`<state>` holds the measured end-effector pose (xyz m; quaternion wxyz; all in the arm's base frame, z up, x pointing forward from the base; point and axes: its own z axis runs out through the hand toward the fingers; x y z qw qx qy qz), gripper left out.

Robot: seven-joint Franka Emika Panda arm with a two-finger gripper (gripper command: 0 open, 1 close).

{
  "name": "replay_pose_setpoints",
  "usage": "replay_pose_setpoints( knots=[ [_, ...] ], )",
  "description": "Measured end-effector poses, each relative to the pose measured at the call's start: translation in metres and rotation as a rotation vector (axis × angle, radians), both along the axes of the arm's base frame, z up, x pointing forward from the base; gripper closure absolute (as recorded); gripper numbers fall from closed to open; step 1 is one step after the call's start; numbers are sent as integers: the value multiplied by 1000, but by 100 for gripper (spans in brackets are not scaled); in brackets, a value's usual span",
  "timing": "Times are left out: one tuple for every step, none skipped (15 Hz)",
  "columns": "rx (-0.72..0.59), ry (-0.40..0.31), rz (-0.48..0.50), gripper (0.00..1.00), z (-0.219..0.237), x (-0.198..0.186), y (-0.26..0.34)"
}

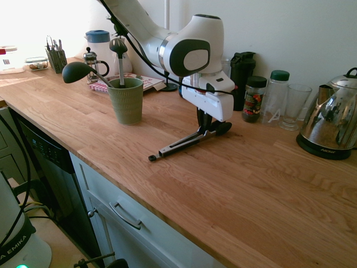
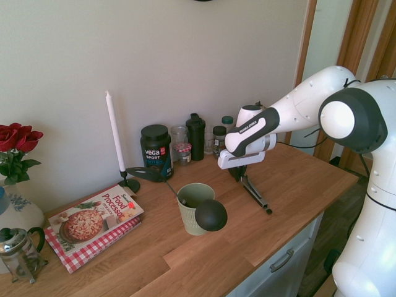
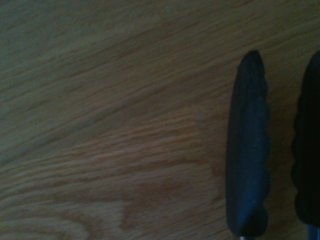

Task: Put the tongs back in the holder

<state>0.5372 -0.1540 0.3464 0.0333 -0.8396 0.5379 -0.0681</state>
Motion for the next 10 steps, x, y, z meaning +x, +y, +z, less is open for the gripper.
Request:
replay_pose_setpoints(
  knots=[
    [-1,-6,1,100,6,3,-1],
    [-2,-12,4,100,15,6,-2],
    [-3,-19,8,100,26,8,-3],
    [-2,-29,14,100,40,8,-3],
    [1,-42,23,100,60,6,-3],
    [7,-58,36,100,80,2,-1],
    [13,-74,47,100,101,-4,1],
    [22,-90,58,100,123,-12,5],
    [30,-101,71,100,142,-19,9],
    [37,-109,81,100,157,-26,14]
  ],
)
